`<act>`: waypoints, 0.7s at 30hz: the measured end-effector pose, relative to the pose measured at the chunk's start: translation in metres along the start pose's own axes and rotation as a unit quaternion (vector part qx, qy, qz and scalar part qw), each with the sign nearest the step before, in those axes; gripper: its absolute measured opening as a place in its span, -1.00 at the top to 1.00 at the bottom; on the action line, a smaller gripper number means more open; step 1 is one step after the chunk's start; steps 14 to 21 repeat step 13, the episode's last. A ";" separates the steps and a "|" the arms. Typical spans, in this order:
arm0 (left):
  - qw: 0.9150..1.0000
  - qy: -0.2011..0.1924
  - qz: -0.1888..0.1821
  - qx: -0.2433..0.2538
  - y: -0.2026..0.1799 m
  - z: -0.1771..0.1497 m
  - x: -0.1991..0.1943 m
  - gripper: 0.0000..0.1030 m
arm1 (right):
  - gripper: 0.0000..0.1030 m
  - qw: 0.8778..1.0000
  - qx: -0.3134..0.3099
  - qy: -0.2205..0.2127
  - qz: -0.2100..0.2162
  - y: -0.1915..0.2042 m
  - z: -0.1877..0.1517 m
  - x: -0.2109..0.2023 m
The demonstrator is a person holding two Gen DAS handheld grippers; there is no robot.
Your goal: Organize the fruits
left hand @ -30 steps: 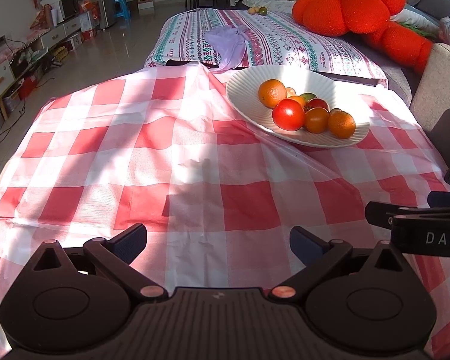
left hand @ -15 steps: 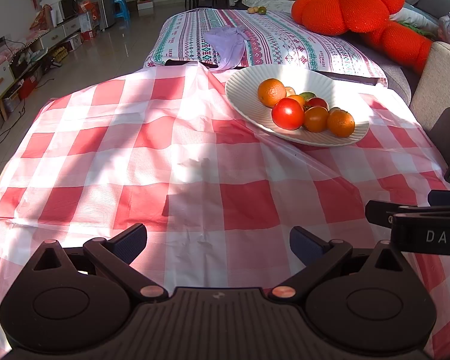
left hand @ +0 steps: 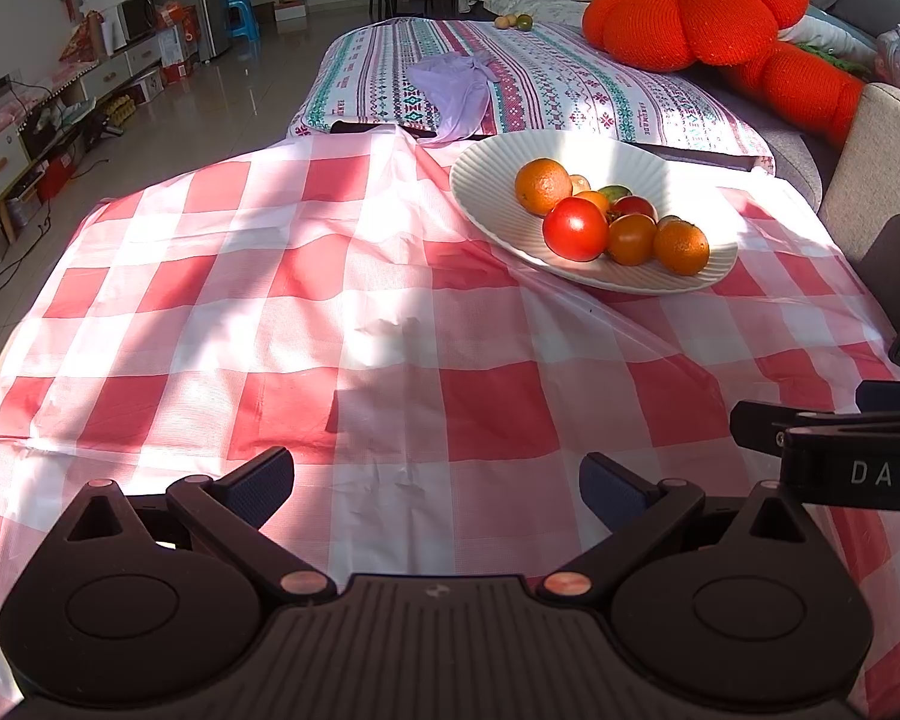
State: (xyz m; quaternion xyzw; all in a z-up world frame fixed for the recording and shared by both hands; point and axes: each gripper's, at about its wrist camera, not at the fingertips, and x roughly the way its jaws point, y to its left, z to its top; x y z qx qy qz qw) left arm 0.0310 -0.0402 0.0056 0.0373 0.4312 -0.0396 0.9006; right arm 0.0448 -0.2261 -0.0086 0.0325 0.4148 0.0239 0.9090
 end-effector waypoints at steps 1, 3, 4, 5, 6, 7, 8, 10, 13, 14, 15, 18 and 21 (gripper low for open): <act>1.000 -0.001 0.000 0.001 0.000 0.000 0.000 -1.00 | -0.99 1.000 0.000 0.000 0.000 0.000 0.000 0.000; 1.000 -0.001 0.001 0.001 -0.001 0.000 0.000 -1.00 | -0.99 1.000 0.000 0.000 0.000 0.000 0.000 0.000; 1.000 -0.002 0.002 0.002 -0.001 0.000 0.000 -1.00 | -0.99 1.000 0.000 0.000 0.000 0.000 0.000 0.000; 1.000 -0.002 0.002 0.002 -0.001 0.000 0.000 -1.00 | -0.99 1.000 0.000 0.000 0.000 0.000 0.000 0.000; 1.000 -0.003 0.002 0.003 -0.001 0.000 -0.001 -1.00 | -0.99 1.000 0.000 0.000 0.000 0.000 0.000 0.000; 1.000 -0.004 0.003 0.003 -0.001 0.000 -0.001 -1.00 | -0.99 1.000 0.000 0.000 0.000 0.000 0.000 0.000; 1.000 -0.006 0.004 0.004 -0.001 0.000 -0.001 -1.00 | -0.99 1.000 0.001 0.000 0.000 0.000 0.000 0.000; 1.000 -0.010 0.006 0.006 -0.001 -0.001 -0.002 -1.00 | -0.99 1.000 0.001 0.000 0.000 -0.001 0.000 0.000; 1.000 -0.015 0.007 0.013 -0.002 -0.001 -0.003 -1.00 | -0.99 1.000 0.000 -0.001 -0.002 -0.002 0.000 0.000; 1.000 -0.015 0.007 0.013 -0.002 -0.001 -0.003 -1.00 | -0.99 1.000 0.000 -0.001 -0.002 -0.002 0.000 0.000; 1.000 -0.015 0.007 0.013 -0.002 -0.001 -0.003 -1.00 | -0.99 1.000 0.000 -0.001 -0.002 -0.002 0.000 0.000; 1.000 -0.015 0.007 0.013 -0.002 -0.001 -0.003 -1.00 | -0.99 1.000 0.000 -0.001 -0.002 -0.002 0.000 0.000; 1.000 -0.015 0.007 0.013 -0.002 -0.001 -0.003 -1.00 | -0.99 1.000 0.000 -0.001 -0.002 -0.002 0.000 0.000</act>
